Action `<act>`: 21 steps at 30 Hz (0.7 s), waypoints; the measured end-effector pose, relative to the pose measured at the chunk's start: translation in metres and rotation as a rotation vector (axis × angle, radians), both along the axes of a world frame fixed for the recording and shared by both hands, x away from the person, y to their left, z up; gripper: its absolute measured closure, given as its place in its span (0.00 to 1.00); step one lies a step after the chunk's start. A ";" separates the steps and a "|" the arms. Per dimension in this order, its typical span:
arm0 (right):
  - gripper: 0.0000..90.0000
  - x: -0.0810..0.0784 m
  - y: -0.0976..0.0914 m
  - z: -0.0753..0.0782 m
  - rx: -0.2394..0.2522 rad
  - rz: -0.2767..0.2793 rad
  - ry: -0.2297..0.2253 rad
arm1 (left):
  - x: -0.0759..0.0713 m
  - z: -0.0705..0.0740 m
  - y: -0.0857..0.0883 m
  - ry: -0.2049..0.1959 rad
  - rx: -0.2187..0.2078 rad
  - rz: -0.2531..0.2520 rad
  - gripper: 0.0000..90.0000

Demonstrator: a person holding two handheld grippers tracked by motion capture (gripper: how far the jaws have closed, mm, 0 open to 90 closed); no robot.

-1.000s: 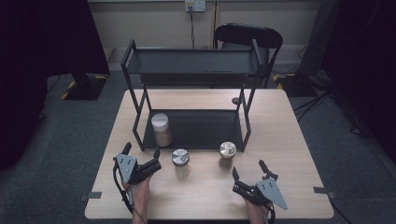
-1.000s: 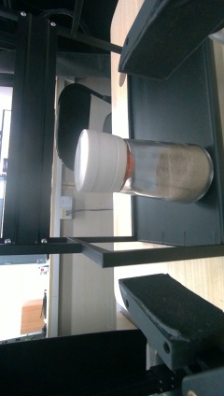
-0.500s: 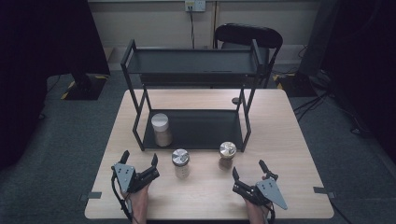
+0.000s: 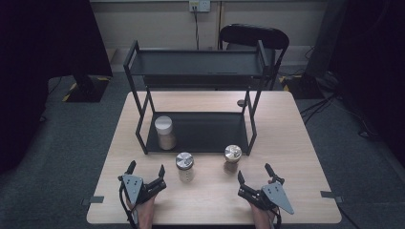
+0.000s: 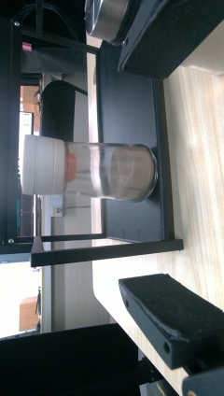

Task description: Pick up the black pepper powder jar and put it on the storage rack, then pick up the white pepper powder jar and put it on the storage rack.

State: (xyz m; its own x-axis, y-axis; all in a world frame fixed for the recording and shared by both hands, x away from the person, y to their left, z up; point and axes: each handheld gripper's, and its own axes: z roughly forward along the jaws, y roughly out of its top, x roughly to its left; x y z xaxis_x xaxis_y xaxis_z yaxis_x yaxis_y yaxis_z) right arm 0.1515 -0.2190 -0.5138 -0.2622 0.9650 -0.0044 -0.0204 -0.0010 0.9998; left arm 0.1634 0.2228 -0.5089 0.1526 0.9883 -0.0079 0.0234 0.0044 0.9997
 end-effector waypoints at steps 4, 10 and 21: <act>0.03 0.000 0.000 0.000 0.001 -0.001 0.000 | -0.001 -0.003 -0.001 -0.017 -0.006 0.005 0.00; 0.03 0.000 0.000 0.000 0.001 0.000 -0.001 | -0.002 -0.005 -0.002 -0.029 -0.002 0.011 0.00; 0.03 0.000 -0.002 -0.001 0.008 0.011 -0.004 | -0.002 -0.004 -0.004 -0.023 -0.008 0.024 0.00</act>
